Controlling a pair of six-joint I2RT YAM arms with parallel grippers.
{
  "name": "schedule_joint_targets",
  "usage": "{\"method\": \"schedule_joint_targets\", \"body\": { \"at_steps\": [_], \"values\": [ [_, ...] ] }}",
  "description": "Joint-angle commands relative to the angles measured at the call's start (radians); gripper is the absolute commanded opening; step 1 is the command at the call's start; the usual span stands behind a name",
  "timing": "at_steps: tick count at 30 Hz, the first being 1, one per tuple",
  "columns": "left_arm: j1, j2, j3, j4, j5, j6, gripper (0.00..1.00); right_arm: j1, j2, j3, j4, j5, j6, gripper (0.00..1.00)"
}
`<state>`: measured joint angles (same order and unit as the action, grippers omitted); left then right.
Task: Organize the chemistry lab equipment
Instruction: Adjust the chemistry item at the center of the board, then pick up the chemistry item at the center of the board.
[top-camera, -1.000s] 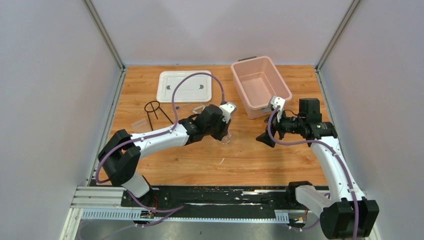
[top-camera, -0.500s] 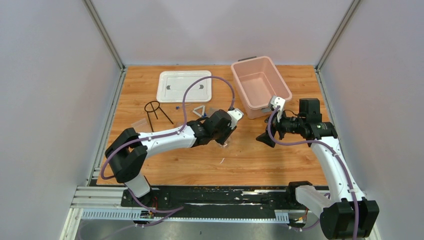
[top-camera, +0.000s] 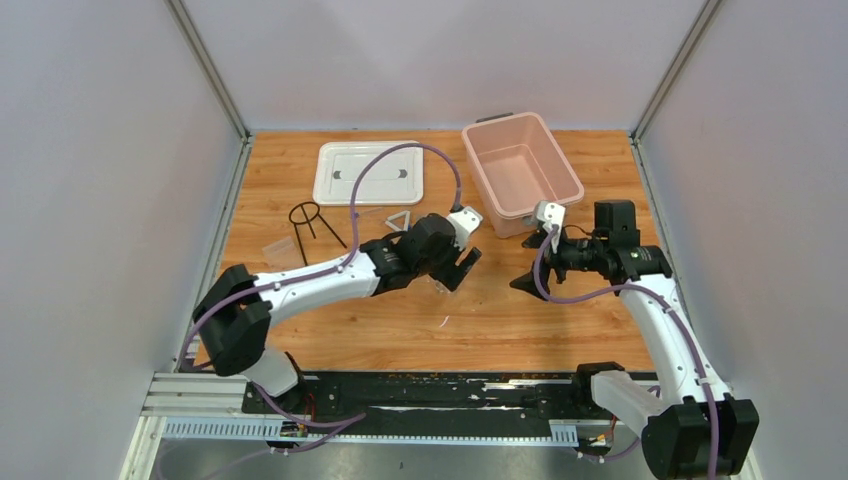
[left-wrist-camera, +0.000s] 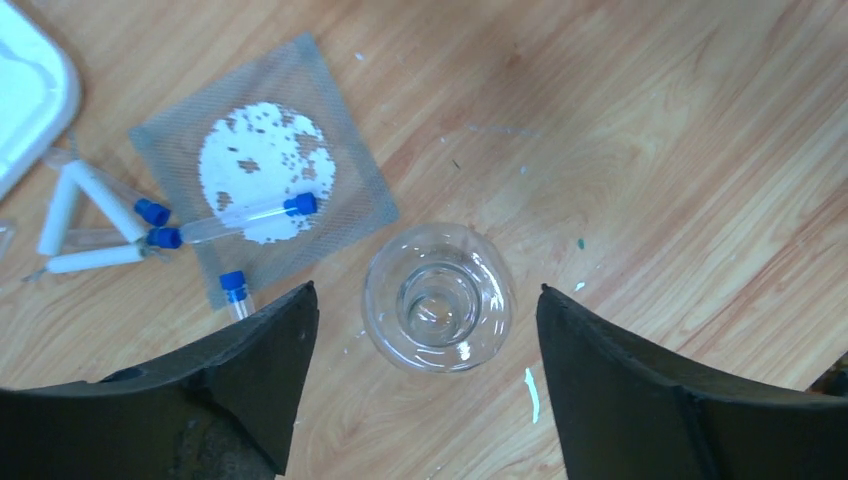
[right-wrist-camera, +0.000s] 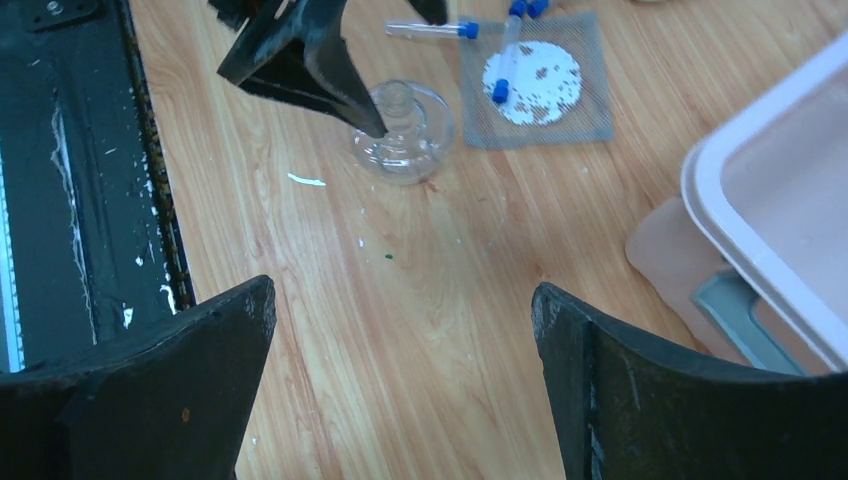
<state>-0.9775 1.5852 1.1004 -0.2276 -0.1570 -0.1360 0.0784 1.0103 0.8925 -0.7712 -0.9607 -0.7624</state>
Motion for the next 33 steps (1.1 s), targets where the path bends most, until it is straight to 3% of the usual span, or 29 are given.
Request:
{"method": "schedule_joint_targets", "body": {
  "at_steps": [1, 3, 6, 11, 17, 25, 33],
  "values": [
    [0.001, -0.154, -0.046, 0.063, -0.07, 0.003, 0.92, 0.059, -0.008, 0.007, -0.062, -0.12, -0.281, 0.99],
    [0.012, -0.218, -0.102, 0.089, -0.094, -0.002, 1.0, 0.107, 0.014, 0.023, -0.111, -0.113, -0.411, 0.99],
    [0.052, -0.297, -0.171, 0.107, -0.082, -0.028, 1.0, 0.163, 0.062, 0.049, -0.144, -0.097, -0.548, 0.99],
    [0.157, -0.436, -0.299, 0.137, -0.045, -0.095, 1.0, 0.303, 0.195, 0.12, -0.136, -0.009, -0.633, 0.99],
    [0.198, -0.637, -0.443, 0.163, -0.117, -0.108, 1.0, 0.477, 0.39, 0.217, 0.026, 0.245, -0.508, 0.99],
    [0.198, -0.847, -0.536, 0.138, -0.254, -0.091, 1.0, 0.562, 0.613, 0.381, 0.053, 0.305, -0.354, 0.86],
    [0.198, -0.887, -0.543, 0.132, -0.251, -0.081, 1.0, 0.613, 0.709, 0.376, 0.106, 0.367, -0.245, 0.74]
  ]
}}
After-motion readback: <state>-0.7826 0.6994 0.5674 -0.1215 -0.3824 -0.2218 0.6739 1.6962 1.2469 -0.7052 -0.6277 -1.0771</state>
